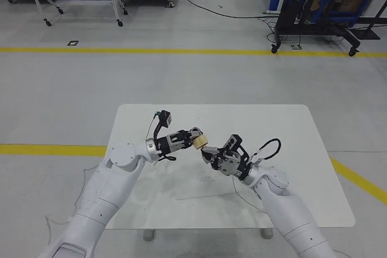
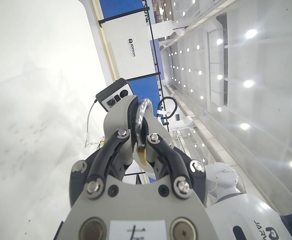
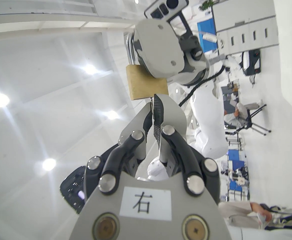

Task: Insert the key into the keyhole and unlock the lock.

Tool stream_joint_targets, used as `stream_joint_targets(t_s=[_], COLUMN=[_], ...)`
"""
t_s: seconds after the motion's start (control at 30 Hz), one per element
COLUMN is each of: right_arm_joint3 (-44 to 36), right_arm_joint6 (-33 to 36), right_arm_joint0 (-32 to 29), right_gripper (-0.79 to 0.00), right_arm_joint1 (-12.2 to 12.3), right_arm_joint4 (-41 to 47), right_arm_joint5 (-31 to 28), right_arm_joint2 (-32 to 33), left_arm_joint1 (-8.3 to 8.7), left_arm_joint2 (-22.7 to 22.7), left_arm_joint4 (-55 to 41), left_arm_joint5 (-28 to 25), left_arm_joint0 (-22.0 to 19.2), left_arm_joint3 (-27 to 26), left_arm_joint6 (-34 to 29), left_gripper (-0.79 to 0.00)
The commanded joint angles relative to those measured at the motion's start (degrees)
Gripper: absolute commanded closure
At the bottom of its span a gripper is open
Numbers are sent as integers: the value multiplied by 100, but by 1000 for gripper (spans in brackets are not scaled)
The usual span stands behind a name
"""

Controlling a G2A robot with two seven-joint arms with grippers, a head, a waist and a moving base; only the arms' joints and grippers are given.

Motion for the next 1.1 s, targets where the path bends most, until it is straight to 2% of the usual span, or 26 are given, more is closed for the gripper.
stream_joint_targets(t_s=[0.0, 0.1, 0.33, 0.43, 0.5, 0.57, 0.77, 1.07], right_arm_joint3=[195, 468, 600, 504, 427, 307, -238, -786], right_arm_joint6=[425, 705, 681, 597, 398, 136, -772, -1724], right_arm_joint0=[122, 290, 405, 376, 333, 256, -29, -293], right_gripper=[0, 0, 0, -139, -299, -323, -262, -265], right_arm_joint1=[1, -7, -12, -2, 10, 20, 31, 52], right_arm_joint4=[128, 256, 131, 6, -187, -402, -967, -1397], right_arm_joint5=[123, 219, 70, -38, -193, -344, -645, -652], right_arm_joint2=[-25, -64, -134, -136, -120, -118, -164, -114], left_arm_joint1=[6, 16, 27, 24, 22, 20, 13, 4], left_arm_joint2=[-15, -50, -90, -92, -96, -100, -94, -47], left_arm_joint4=[38, 55, 11, -34, -62, -81, -100, -17], left_arm_joint5=[-132, -303, -285, -190, -141, -72, 73, 210], left_arm_joint0=[25, 75, 102, 94, 80, 71, 41, -5], left_arm_joint3=[-35, -88, -110, -82, -61, -36, 2, 41], left_arm_joint6=[-4, -8, -23, 9, 25, 58, 117, 154], left_gripper=[0, 0, 0, 0, 0, 0, 0, 0])
